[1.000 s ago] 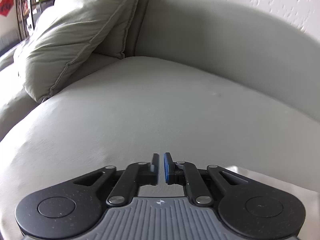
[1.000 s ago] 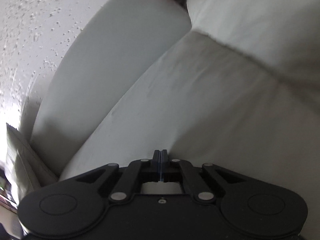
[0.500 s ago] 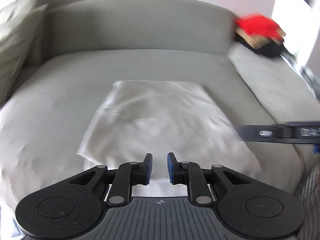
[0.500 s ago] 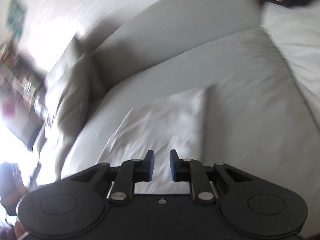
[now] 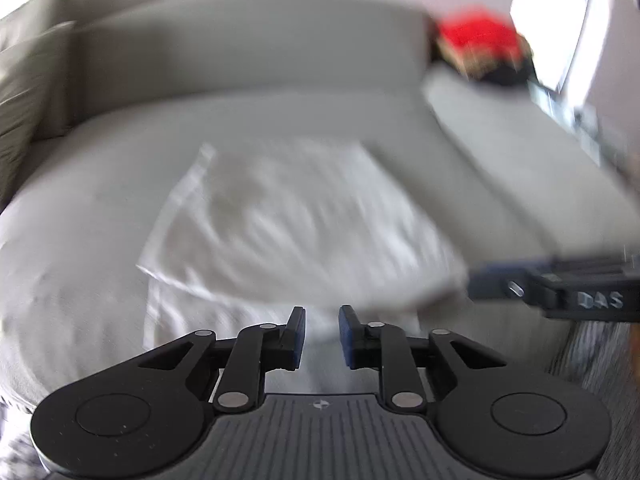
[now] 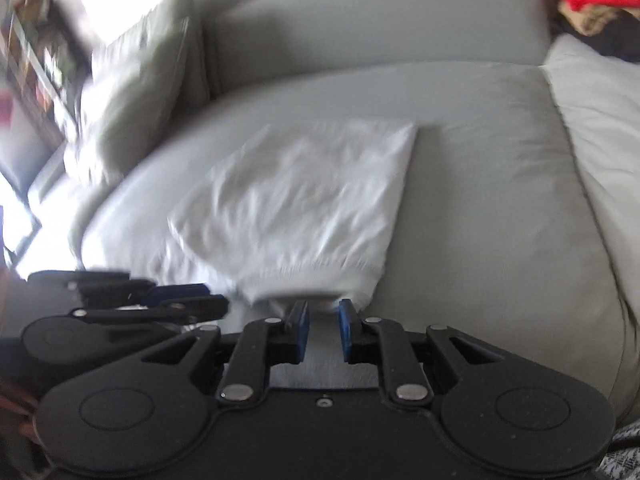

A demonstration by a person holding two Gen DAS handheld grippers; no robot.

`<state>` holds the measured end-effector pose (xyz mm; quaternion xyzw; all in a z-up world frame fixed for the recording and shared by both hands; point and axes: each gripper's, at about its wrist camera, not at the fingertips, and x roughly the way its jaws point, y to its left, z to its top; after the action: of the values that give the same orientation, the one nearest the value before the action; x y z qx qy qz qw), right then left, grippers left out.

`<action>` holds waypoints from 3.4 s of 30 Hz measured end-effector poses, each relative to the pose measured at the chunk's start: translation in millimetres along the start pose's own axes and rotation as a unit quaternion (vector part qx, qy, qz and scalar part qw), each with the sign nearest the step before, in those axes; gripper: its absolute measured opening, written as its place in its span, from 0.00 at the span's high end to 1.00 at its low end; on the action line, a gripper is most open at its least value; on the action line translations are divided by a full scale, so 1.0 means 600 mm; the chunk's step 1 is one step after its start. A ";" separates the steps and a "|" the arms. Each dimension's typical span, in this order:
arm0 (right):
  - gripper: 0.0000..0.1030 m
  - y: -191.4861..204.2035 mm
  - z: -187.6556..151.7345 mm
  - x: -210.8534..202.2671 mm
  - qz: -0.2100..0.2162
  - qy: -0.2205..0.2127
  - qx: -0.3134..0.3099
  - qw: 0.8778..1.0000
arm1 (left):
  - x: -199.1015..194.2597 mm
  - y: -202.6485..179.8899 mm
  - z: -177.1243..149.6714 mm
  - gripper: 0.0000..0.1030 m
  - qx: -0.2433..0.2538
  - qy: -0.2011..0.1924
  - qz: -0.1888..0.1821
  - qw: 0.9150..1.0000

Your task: Fold clothes

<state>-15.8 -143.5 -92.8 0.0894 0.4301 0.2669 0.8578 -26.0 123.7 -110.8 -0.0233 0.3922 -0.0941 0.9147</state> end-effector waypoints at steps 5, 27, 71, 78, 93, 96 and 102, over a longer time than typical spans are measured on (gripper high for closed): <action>0.51 -0.063 0.032 -0.010 0.036 -0.032 0.103 0.993 | -0.004 0.101 0.035 0.68 -0.111 -0.061 0.025 0.992; 0.50 -0.195 0.077 0.161 0.142 0.014 0.343 0.929 | 0.159 0.298 0.084 0.54 -0.342 0.088 -0.126 0.927; 0.95 -0.140 0.017 -0.328 -0.068 -0.316 0.127 0.938 | -0.108 -0.322 0.162 0.92 0.031 -0.192 -0.144 0.970; 0.95 -0.309 -0.022 -0.435 -0.158 -0.342 0.195 0.906 | 0.011 -0.526 0.188 0.92 0.051 -0.137 -0.213 0.966; 0.88 -0.521 0.088 -0.315 -0.263 -0.293 0.194 0.899 | 0.260 -0.658 0.292 0.72 0.049 -0.072 -0.136 0.987; 0.59 -0.555 0.081 -0.286 -0.307 -0.236 0.209 0.898 | 0.293 -0.617 0.294 0.73 0.040 -0.053 -0.076 0.995; 0.45 -0.523 0.024 -0.349 -0.292 -0.275 0.210 0.892 | 0.264 -0.555 0.294 0.80 0.041 -0.051 -0.076 0.995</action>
<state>13.1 -518.3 -59.7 0.2074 0.2301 -0.1277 0.9422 157.1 -238.8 -63.1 -0.0202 0.3384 -0.1775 0.9239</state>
